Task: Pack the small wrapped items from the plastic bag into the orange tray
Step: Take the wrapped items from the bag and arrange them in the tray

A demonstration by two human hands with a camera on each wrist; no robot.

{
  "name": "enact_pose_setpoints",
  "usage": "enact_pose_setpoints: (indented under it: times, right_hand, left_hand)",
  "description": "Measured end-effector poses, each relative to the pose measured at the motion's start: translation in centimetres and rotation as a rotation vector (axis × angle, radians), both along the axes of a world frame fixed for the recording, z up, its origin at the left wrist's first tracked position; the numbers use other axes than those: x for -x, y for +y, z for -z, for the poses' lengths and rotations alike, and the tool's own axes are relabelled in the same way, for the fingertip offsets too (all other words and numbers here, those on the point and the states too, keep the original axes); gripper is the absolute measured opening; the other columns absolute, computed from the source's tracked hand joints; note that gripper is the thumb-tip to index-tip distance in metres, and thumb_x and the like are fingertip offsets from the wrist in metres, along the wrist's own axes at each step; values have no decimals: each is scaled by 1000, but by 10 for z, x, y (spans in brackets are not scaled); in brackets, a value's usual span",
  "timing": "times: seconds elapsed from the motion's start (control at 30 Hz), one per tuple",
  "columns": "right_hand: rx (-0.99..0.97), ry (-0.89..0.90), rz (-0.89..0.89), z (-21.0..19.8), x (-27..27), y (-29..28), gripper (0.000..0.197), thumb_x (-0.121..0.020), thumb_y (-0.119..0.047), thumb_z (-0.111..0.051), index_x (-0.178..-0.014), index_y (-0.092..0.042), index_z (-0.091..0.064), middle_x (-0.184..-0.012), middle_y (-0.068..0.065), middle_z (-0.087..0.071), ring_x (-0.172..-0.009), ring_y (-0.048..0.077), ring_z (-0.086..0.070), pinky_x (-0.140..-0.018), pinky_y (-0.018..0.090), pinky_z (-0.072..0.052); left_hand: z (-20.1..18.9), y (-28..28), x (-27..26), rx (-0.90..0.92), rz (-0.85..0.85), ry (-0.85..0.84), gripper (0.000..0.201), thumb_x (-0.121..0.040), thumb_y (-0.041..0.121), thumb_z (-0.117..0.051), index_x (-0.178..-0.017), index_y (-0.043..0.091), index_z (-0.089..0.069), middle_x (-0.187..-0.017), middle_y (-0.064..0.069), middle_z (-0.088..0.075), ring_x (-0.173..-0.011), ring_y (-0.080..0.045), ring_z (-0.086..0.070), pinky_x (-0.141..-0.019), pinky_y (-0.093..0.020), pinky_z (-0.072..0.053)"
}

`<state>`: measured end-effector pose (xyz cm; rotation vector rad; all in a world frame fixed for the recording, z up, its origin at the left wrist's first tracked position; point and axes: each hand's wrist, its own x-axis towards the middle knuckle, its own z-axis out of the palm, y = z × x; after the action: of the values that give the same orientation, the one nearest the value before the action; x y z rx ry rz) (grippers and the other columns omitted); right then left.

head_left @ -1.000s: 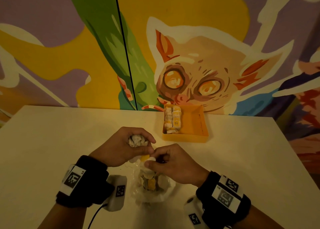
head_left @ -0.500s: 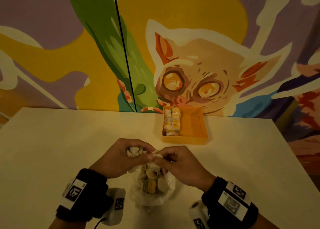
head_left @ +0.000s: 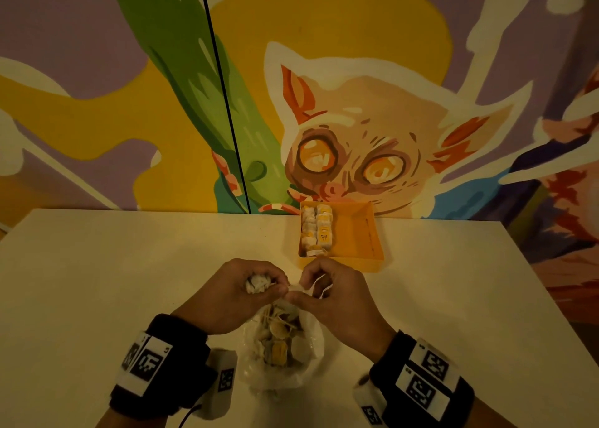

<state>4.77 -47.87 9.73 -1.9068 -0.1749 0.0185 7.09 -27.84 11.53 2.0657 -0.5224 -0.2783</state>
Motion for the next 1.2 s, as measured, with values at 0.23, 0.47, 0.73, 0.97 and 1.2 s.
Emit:
enact_pose_setpoints:
  times: [0.23,0.47,0.73,0.97,1.2]
  right_hand:
    - [194,-157,-77,0,-1,-2,39,-78,-37,-77,-114,-40,-63,-113,-20,-56,-97,2,-53,-71,9,-42]
    - [93,-121,-73,-5,-4,3,20,-79,-30,-77,-97,-25,-70,-91,-13,-65,-79,9,-64,-64,28,-57]
    - [26,-56,-53,-4,-4,2,15,-82,-22,-75,-97,-24,-71,-82,-9,-70,-79,7,-66,-65,21,-56]
    - [54,-27,-48,-5,-6,1,8,-84,-20,-74,-91,-22,-74,-80,-11,-72,-76,3,-67,-67,15,-54]
    - [-229,93,13,-11,-10,0,14,-83,-10,-74,-94,-17,-69,-72,-4,-69,-64,15,-69,-65,29,-58]
  left_hand:
    - [-6,-3,1,-52,-3,-82,7,-88,21,-69,-85,26,-72,-83,20,-69,-81,-2,-63,-71,-10,-43]
    - [-10,-3,1,-70,-29,-179,8,-86,22,-70,-86,29,-71,-90,19,-68,-84,-4,-64,-71,-11,-45]
    - [-7,-6,3,-69,-61,-210,7,-86,20,-71,-89,27,-73,-87,17,-68,-84,-3,-63,-72,-10,-44]
    - [-5,-8,2,39,-170,-207,10,-81,28,-73,-91,26,-73,-88,11,-68,-87,-9,-64,-73,-16,-48]
    - [-7,-14,7,223,-101,86,12,-86,13,-67,-95,10,-75,-84,9,-75,-75,1,-67,-67,-10,-47]
